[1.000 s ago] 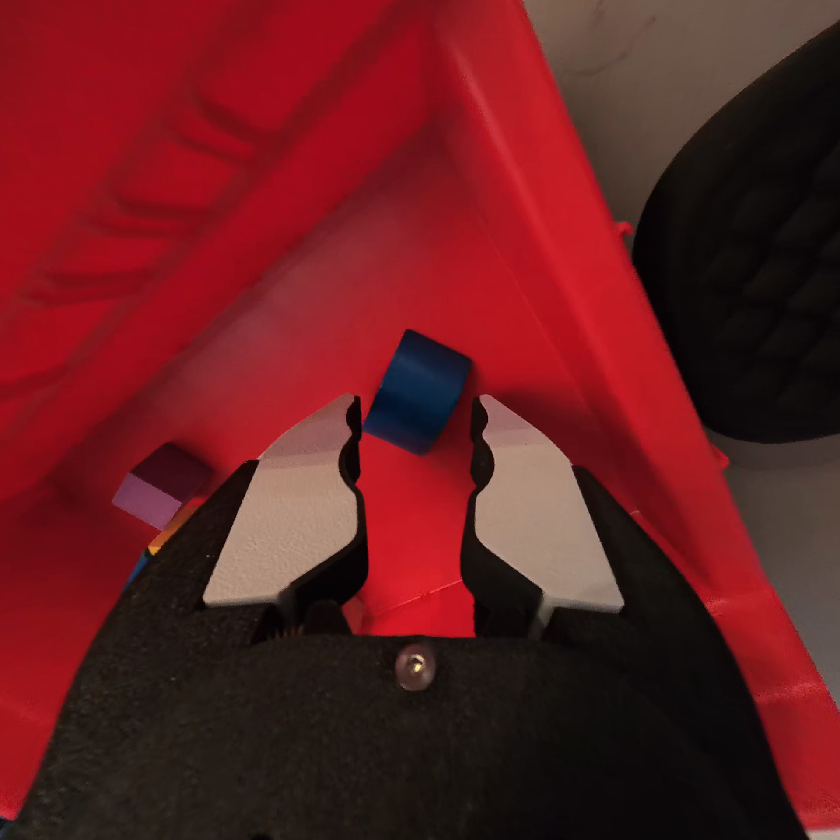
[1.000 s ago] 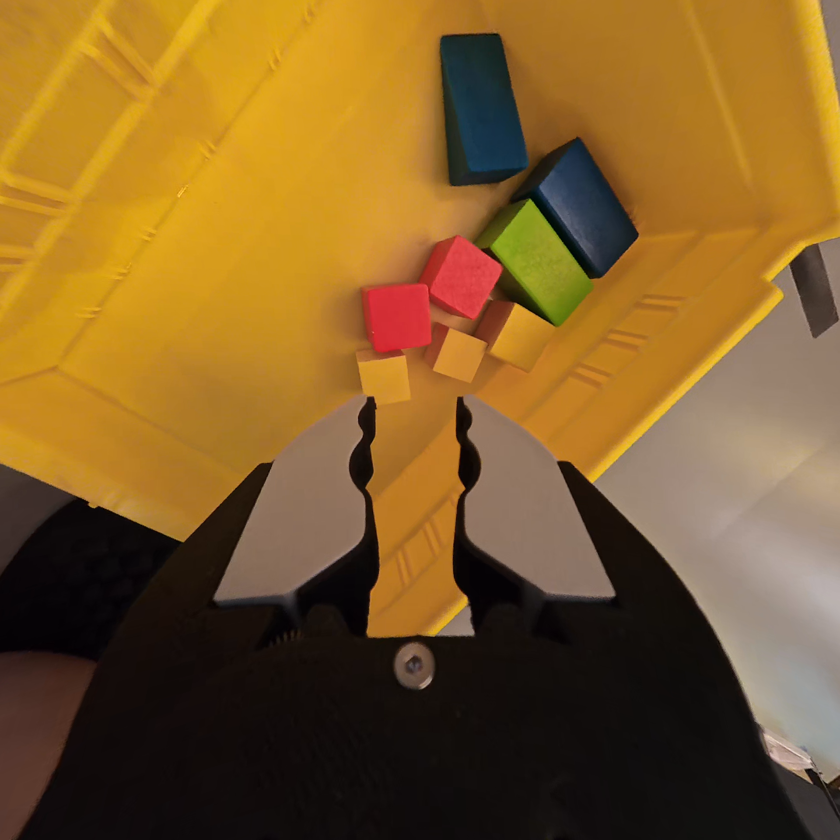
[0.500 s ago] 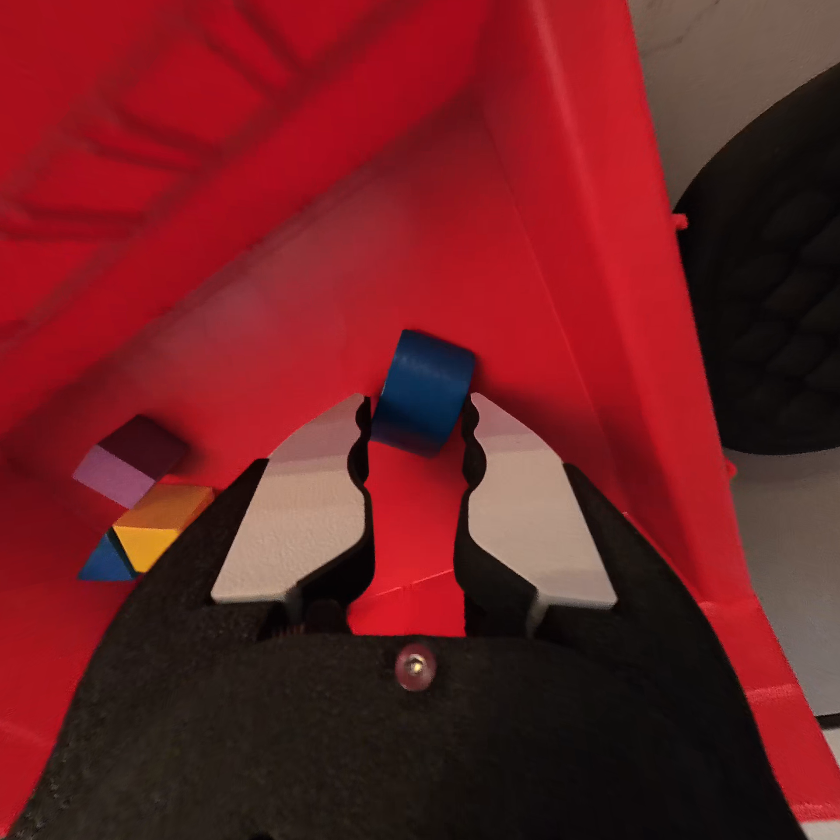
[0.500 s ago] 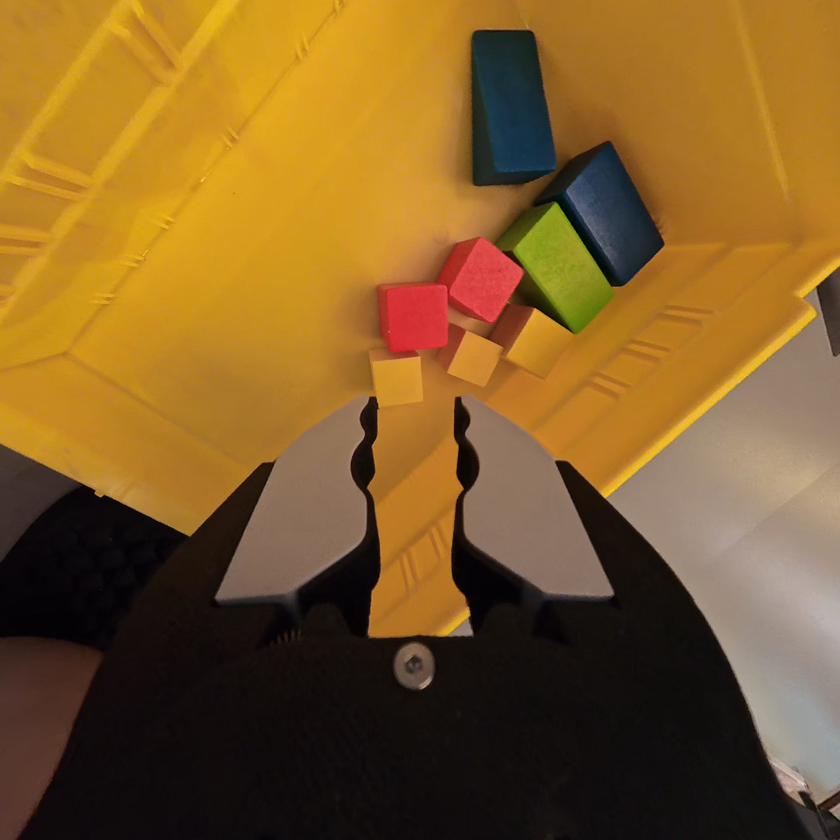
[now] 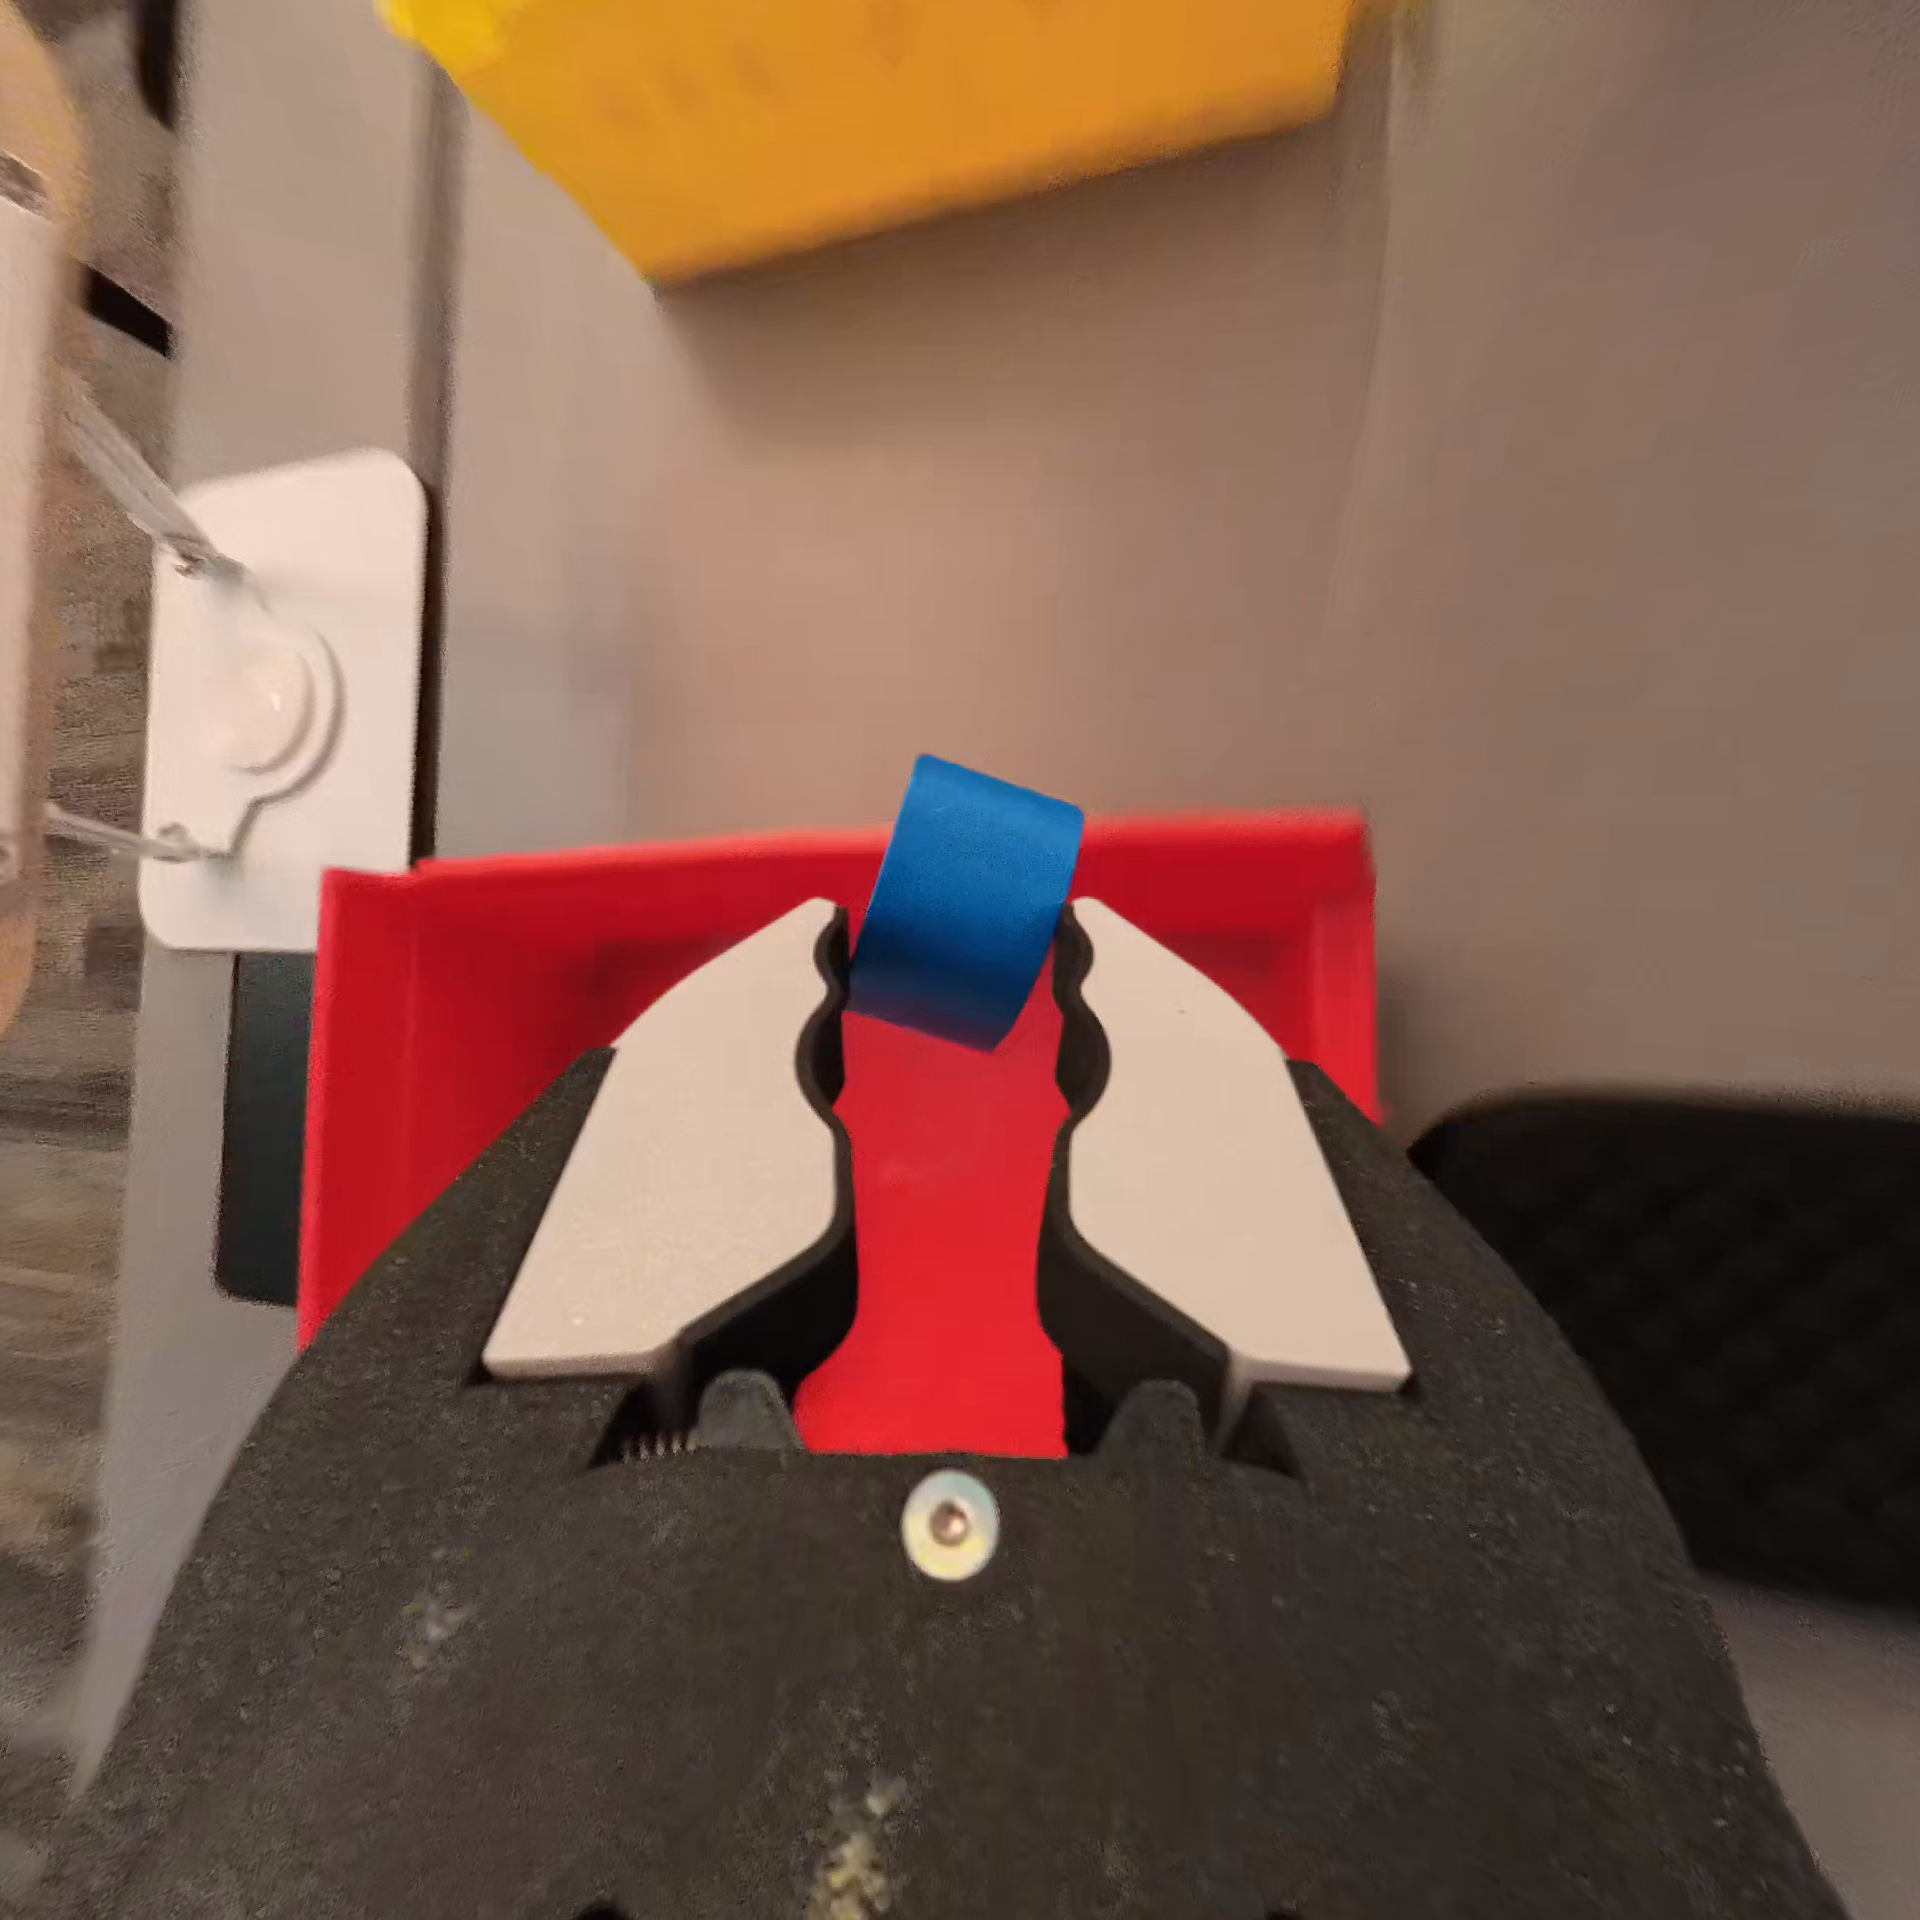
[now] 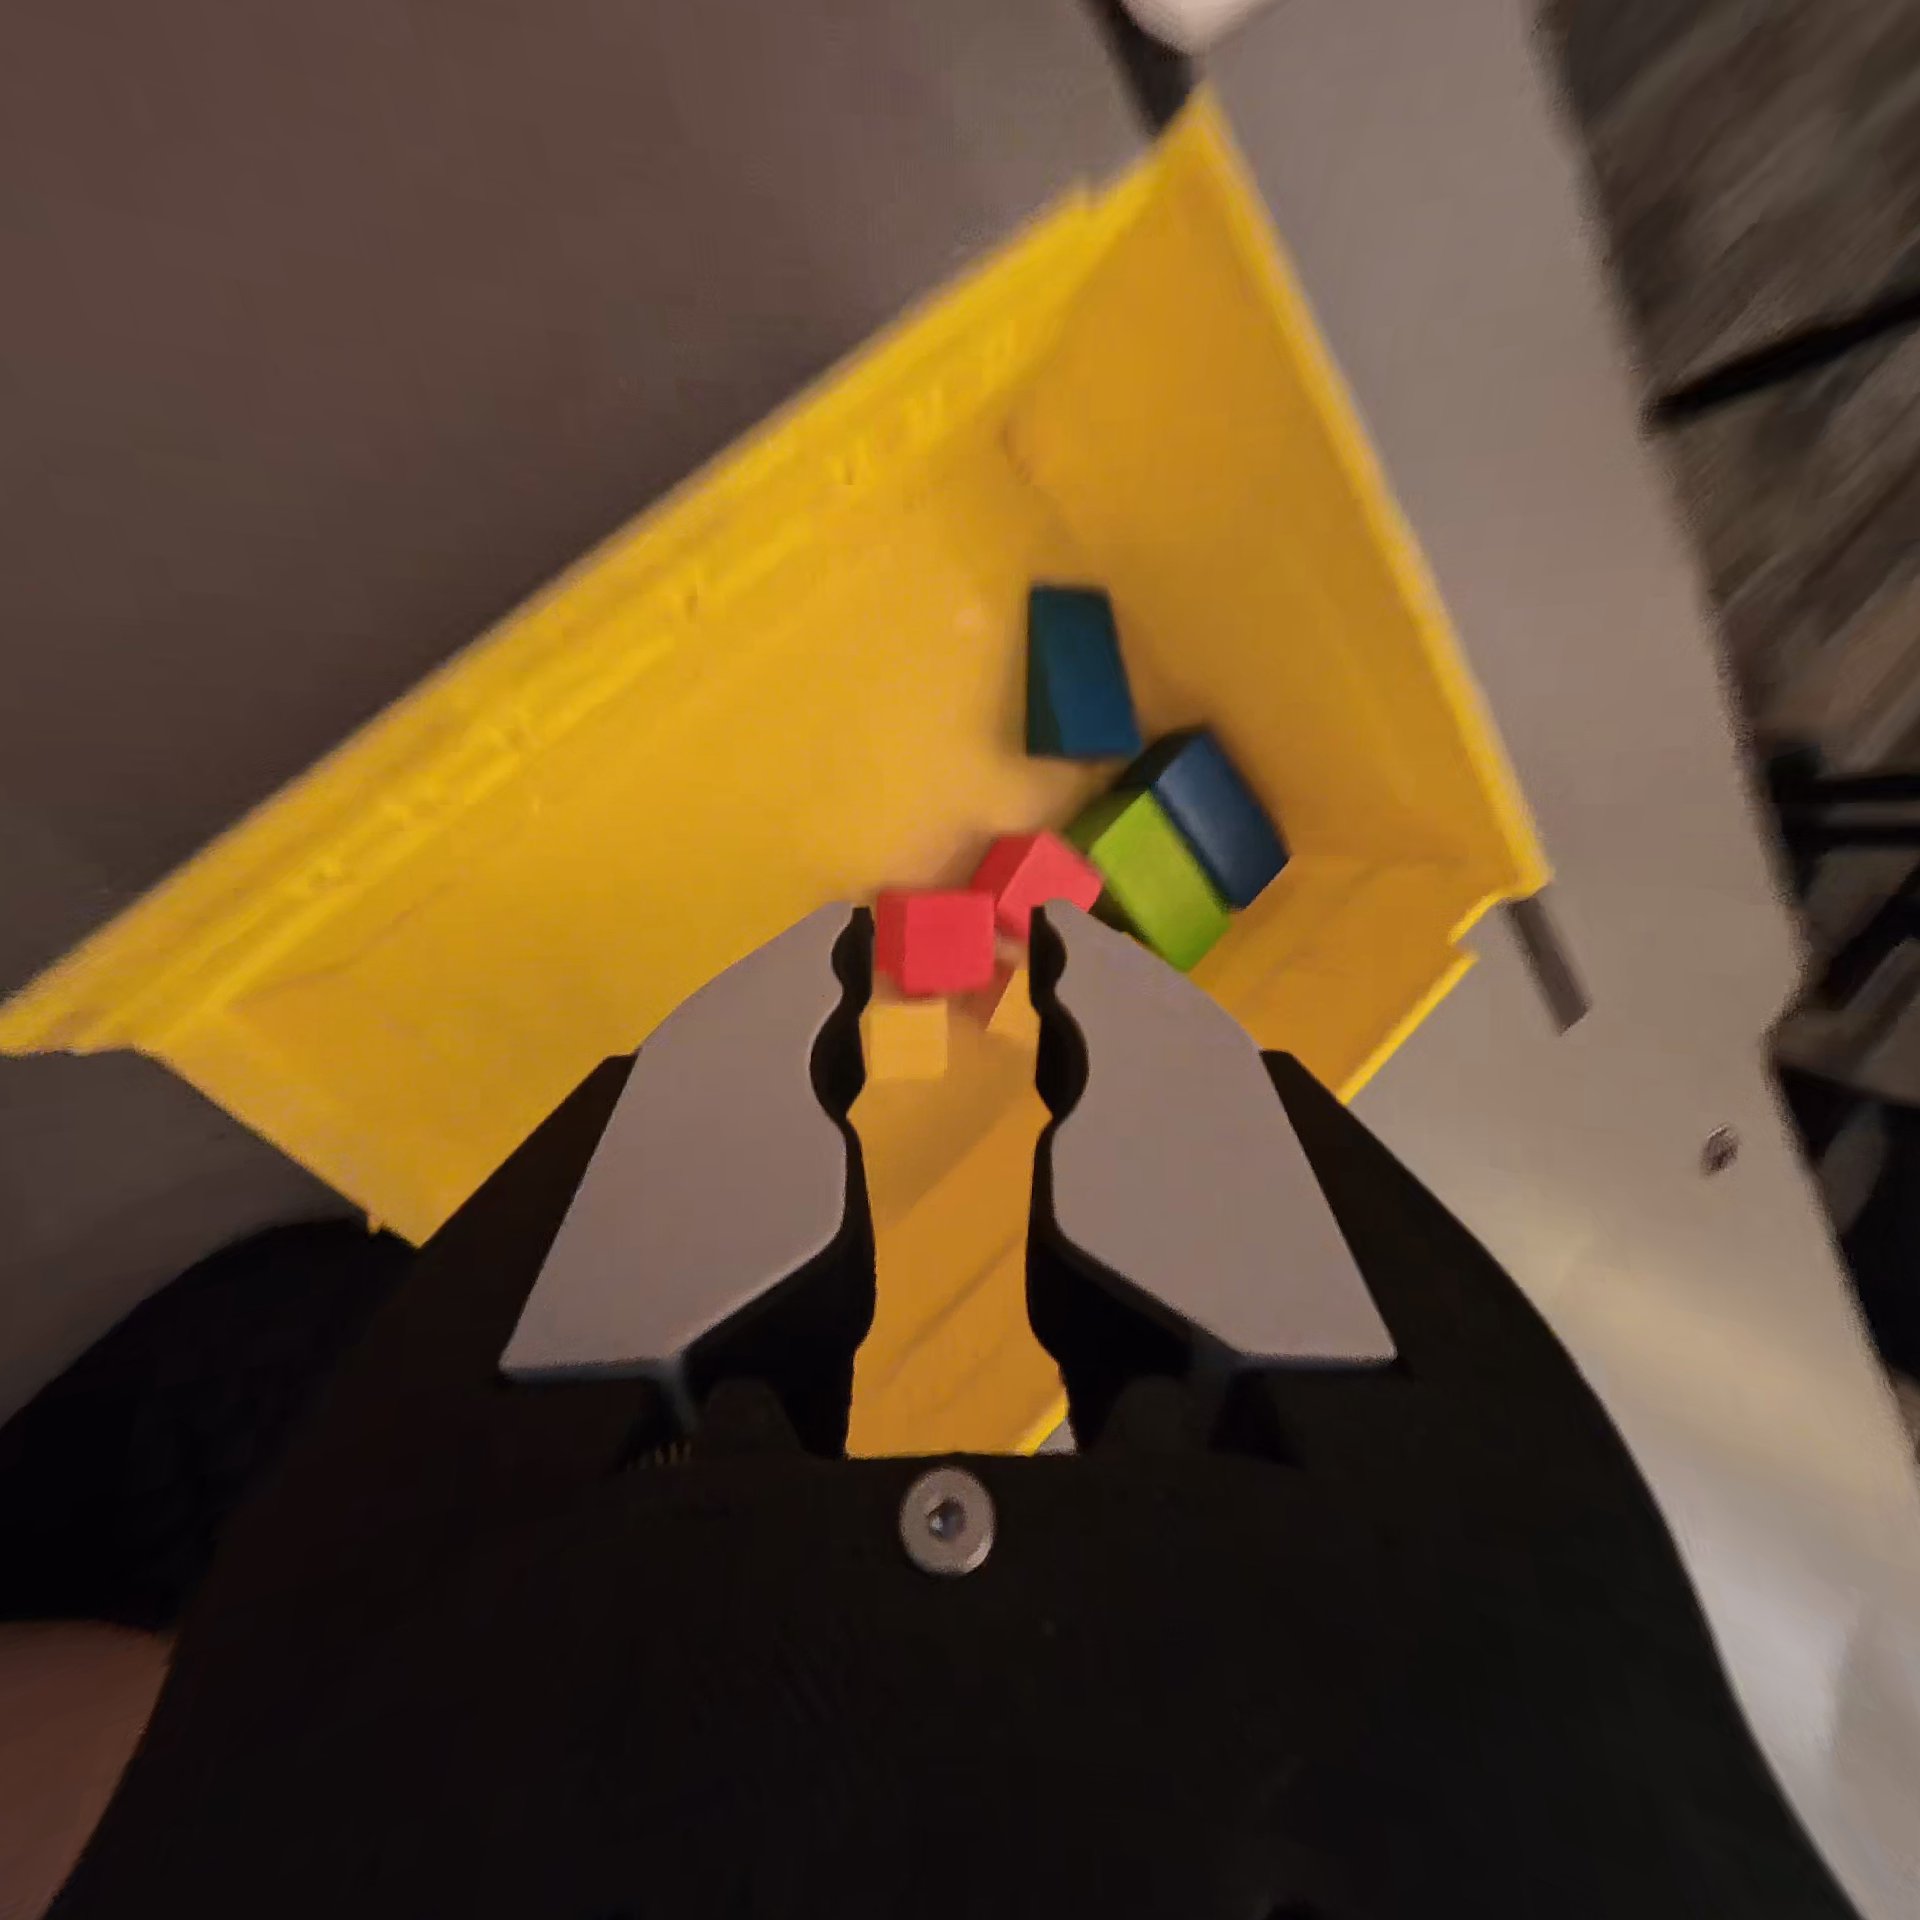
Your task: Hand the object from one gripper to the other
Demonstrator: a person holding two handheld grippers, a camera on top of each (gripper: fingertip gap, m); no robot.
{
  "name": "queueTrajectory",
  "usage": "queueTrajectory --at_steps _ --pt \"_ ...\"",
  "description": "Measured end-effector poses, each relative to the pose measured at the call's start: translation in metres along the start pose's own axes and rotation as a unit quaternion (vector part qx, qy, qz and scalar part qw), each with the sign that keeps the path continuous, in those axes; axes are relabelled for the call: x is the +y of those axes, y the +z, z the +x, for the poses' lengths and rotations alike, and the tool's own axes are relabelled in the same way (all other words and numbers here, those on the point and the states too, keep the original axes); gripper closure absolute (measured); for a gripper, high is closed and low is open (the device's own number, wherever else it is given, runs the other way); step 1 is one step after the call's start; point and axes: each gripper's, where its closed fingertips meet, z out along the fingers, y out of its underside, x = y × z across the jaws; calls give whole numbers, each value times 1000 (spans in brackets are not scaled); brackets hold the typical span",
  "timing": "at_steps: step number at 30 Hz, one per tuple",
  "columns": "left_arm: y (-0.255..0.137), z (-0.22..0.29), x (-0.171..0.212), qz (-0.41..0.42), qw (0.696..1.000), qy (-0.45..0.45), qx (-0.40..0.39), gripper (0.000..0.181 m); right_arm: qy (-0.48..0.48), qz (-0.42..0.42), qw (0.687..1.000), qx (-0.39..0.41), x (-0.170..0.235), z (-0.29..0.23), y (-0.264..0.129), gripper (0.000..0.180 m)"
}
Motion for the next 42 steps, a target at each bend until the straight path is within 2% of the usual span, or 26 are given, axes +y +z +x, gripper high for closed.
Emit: queueTrajectory --at_steps 3,6,9,12,14,16,19,25,35,38,42 --pt "-14 -3 -59 117 989 -88 1 143 -36 127 991 9 -54 -11 -23 149" --pt "-24 3 -108 214 962 -159 52 144 -101 273 957 7 -103 -33 -53 146" --pt "-15 17 -125 195 954 -186 129 144 -202 410 889 -15 -130 -74 -92 146" --pt "-11 31 -127 132 937 -223 234 144 -290 490 822 -18 -145 -123 -127 140" --pt "-15 39 -130 102 918 -245 294 144 -333 481 811 23 -154 -142 -131 130" --pt "-17 42 -131 79 913 -251 313 144 -360 479 797 73 -163 -151 -133 128" --pt "-16 49 -131 52 920 -228 313 144 -375 501 778 50 -170 -171 -136 130" --pt "-19 66 -143 48 920 -201 332 144 -406 485 774 35 -177 -194 -118 138" --pt "-19 71 -150 45 922 -178 341 144 -414 487 768 45 -183 -201 -113 155" --pt "-25 65 -159 87 924 -170 330 146 -405 498 766 44 -182 -196 -119 158" --pt "-45 37 -173 181 931 -174 264 143 -389 475 788 42 -172 -176 -121 158"
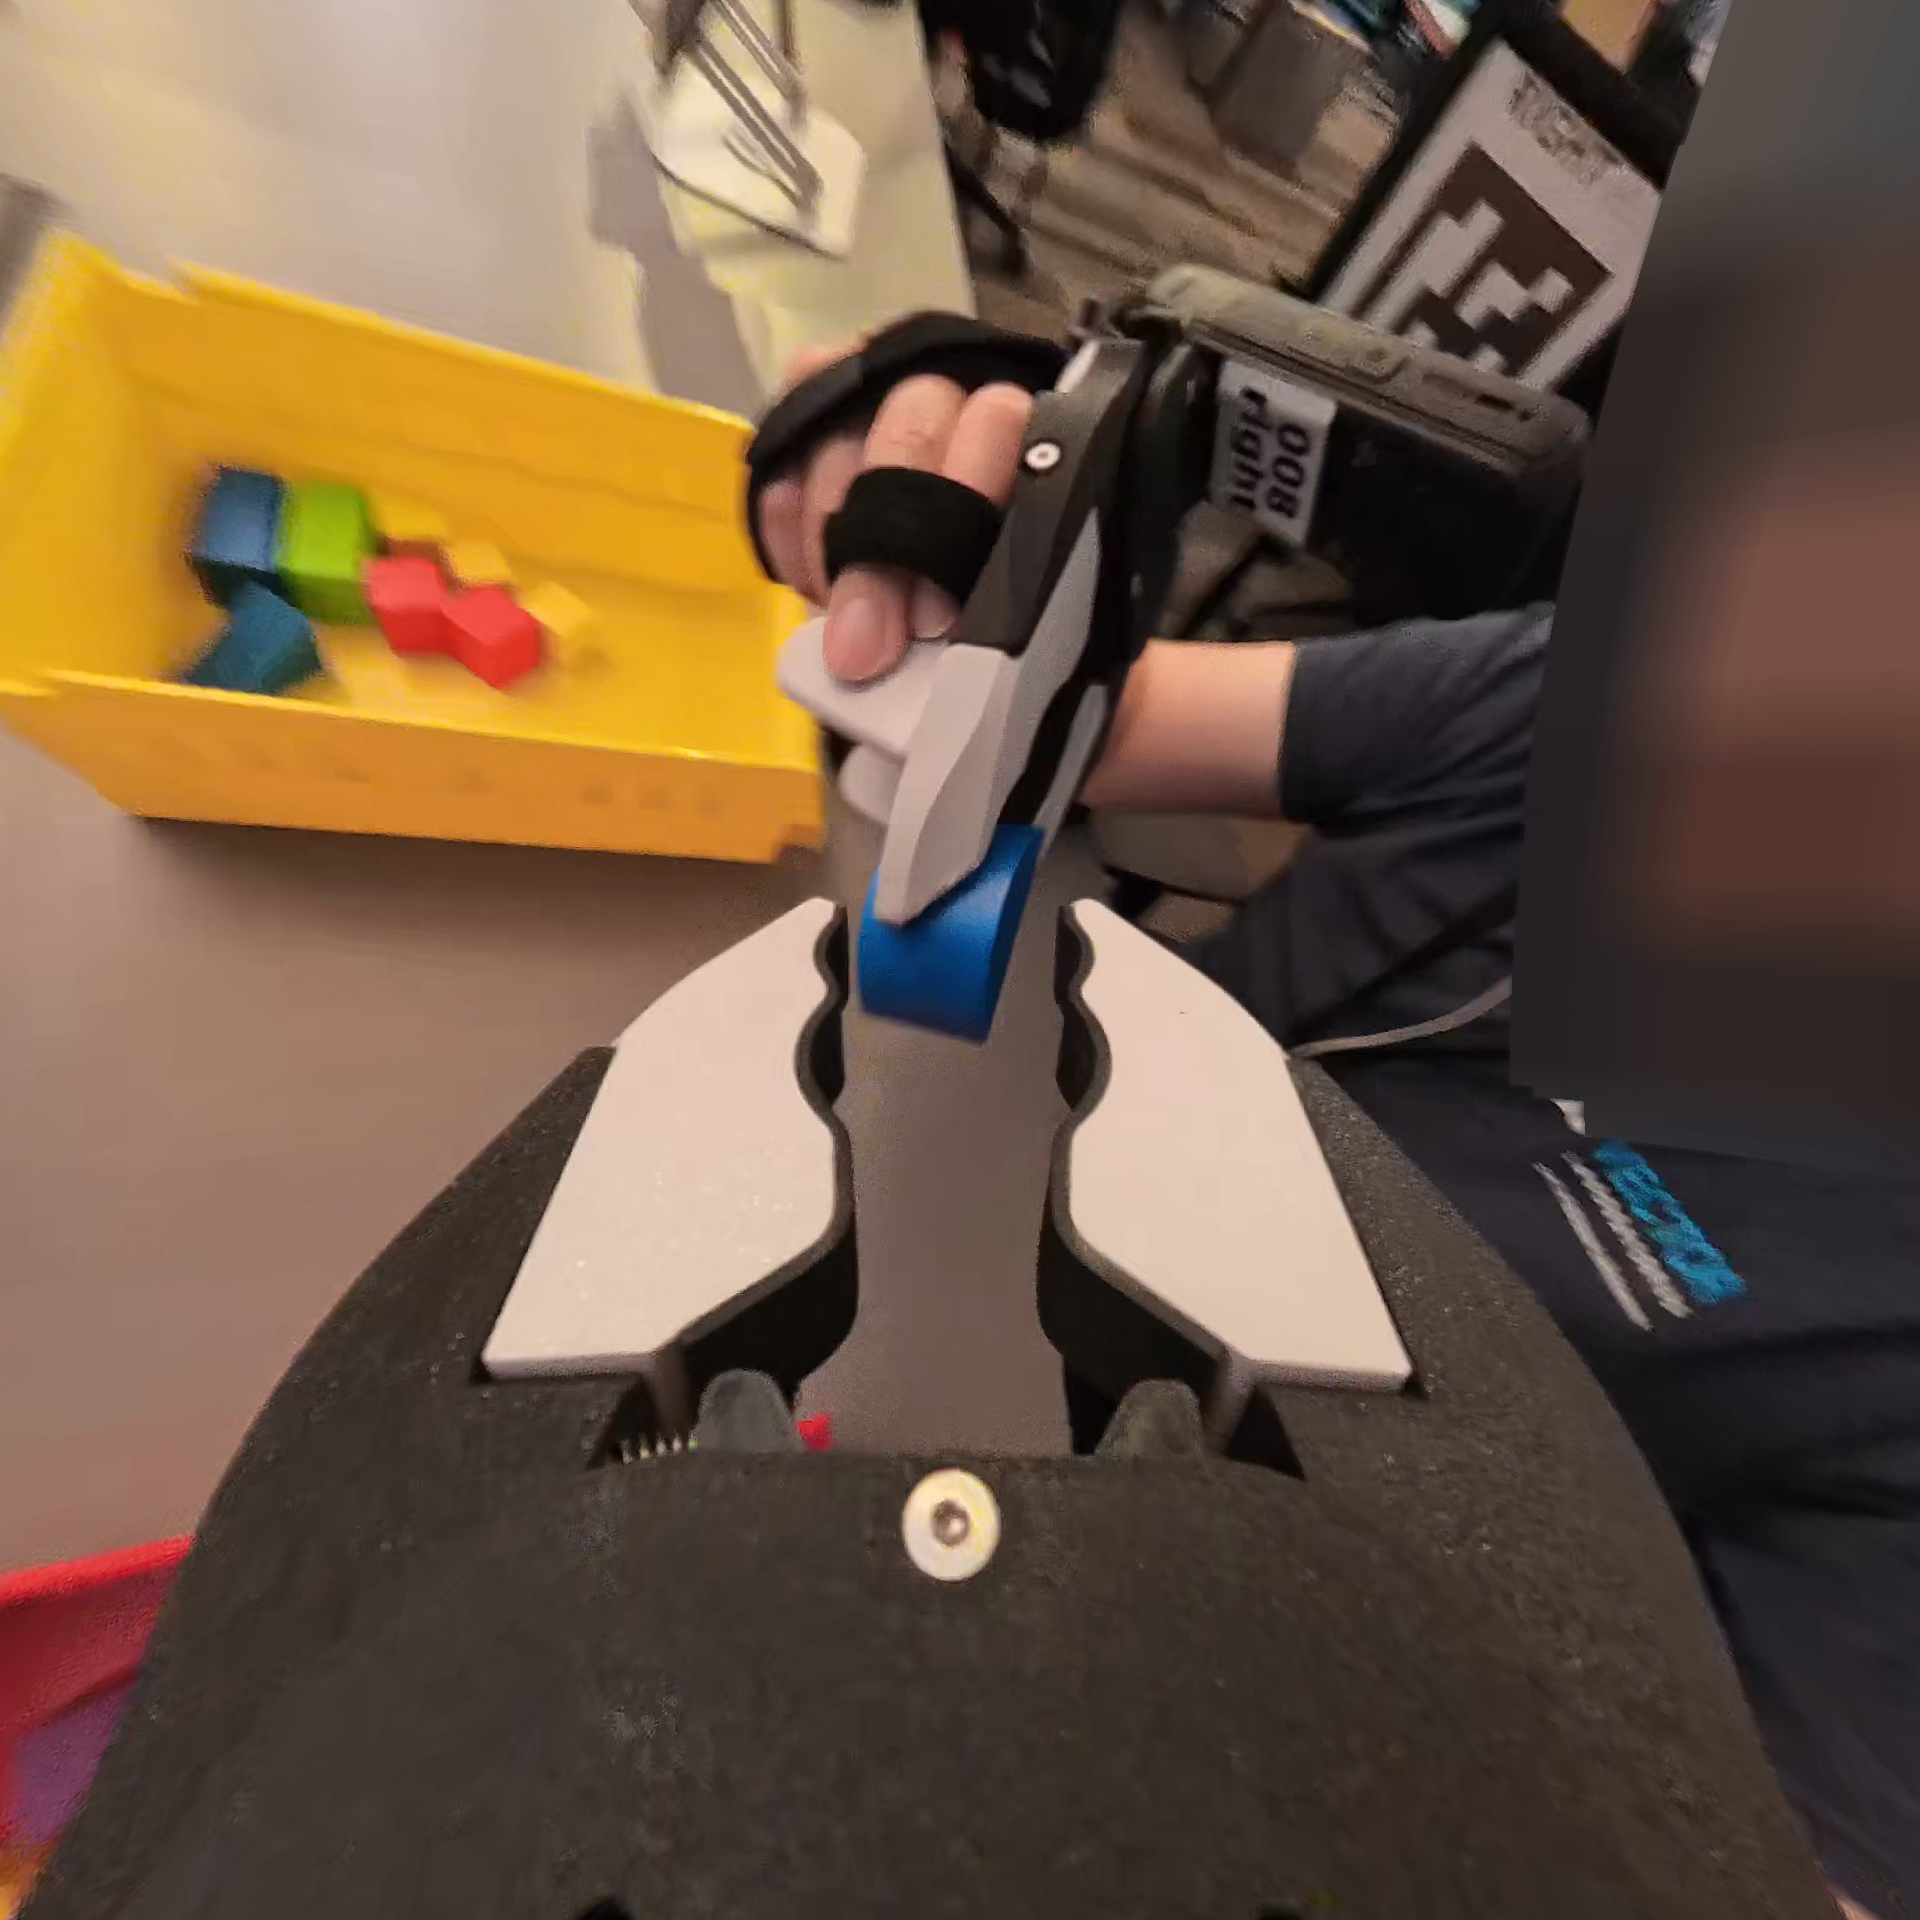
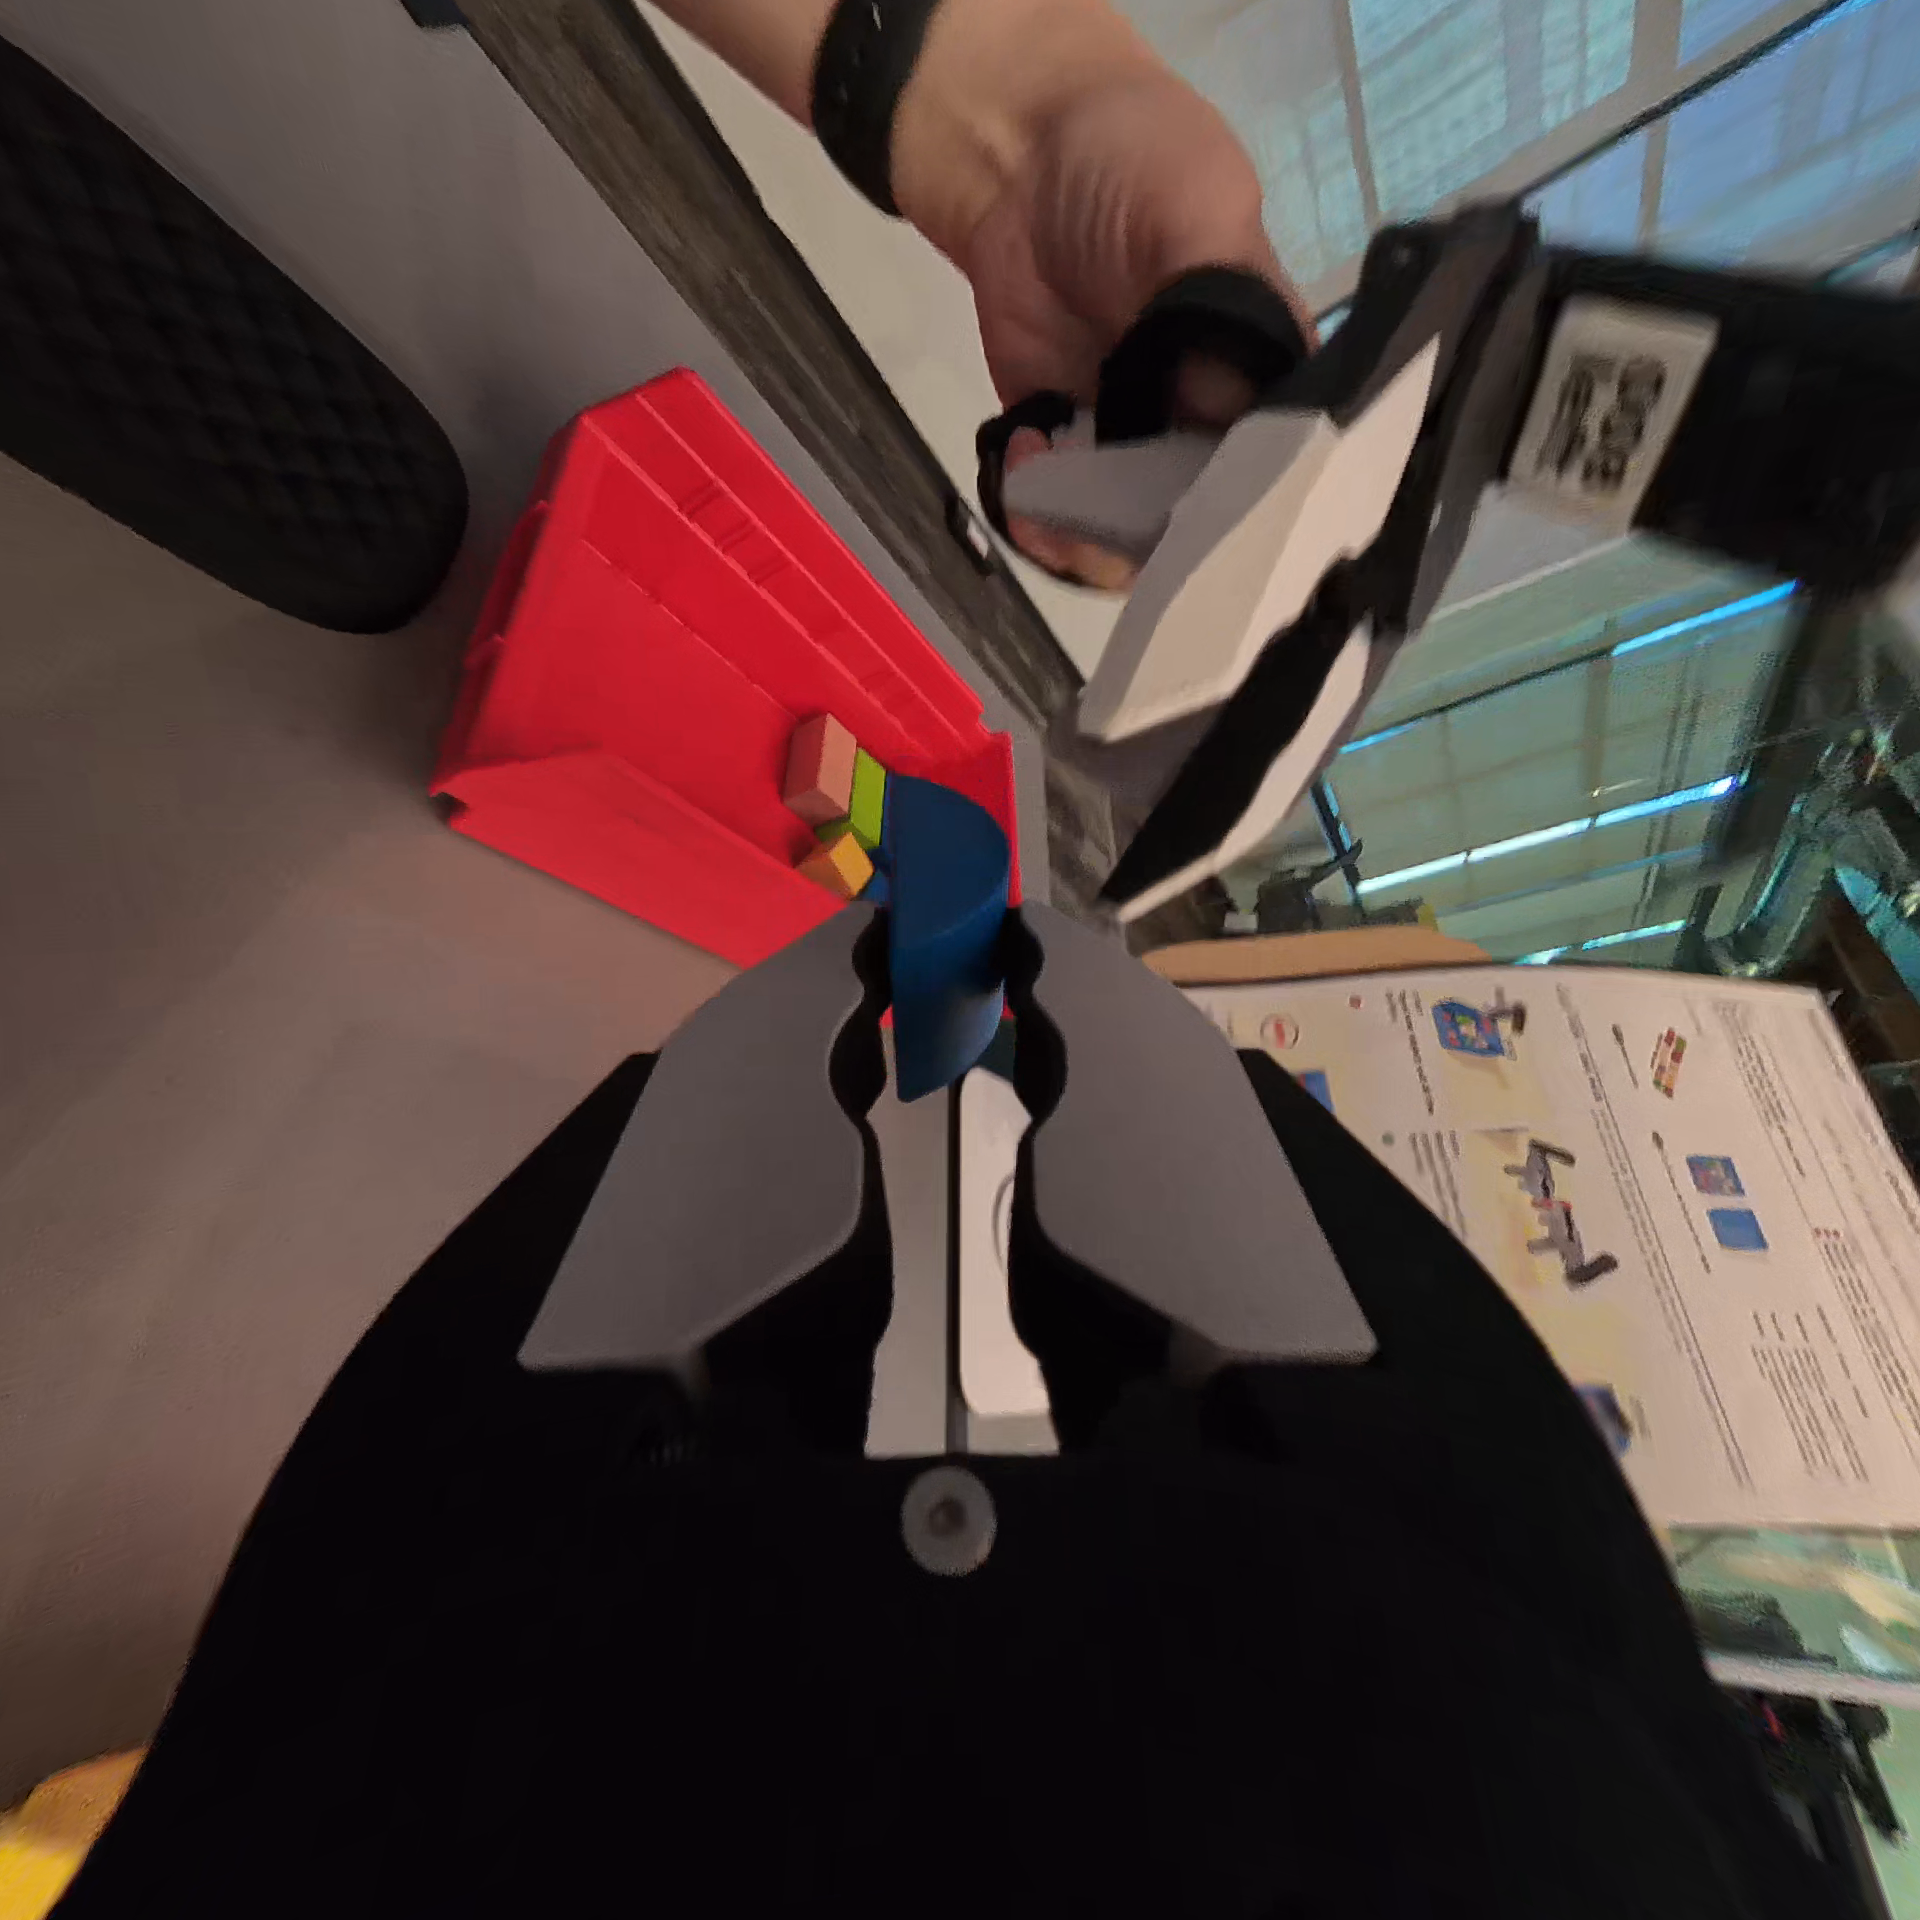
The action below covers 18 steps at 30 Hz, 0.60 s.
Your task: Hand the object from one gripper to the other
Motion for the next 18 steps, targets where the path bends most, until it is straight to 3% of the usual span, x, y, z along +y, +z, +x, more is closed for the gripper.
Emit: queueTrajectory --at_steps 4,6,9,12,14,15,18 --pt "-27 -8 -14 71 991 69 -85 150 72 -104 992 19 60 26 -44 158" --pt "-33 2 -15 99 985 93 -102 160 142 -172 973 52 113 39 -75 158" --pt "-41 23 -26 195 962 138 -129 154 273 -223 932 77 188 39 -105 158" --pt "-66 34 -40 323 901 204 -206 152 367 -296 878 79 253 21 -107 158" --pt "-82 42 -51 388 856 237 -247 173 399 -318 859 43 276 -1 -92 158" --pt "-85 43 -54 393 850 238 -259 175 414 -324 850 27 284 -12 -83 158" --pt "-82 47 -62 381 857 225 -264 150 447 -371 814 -10 312 -42 -66 158"
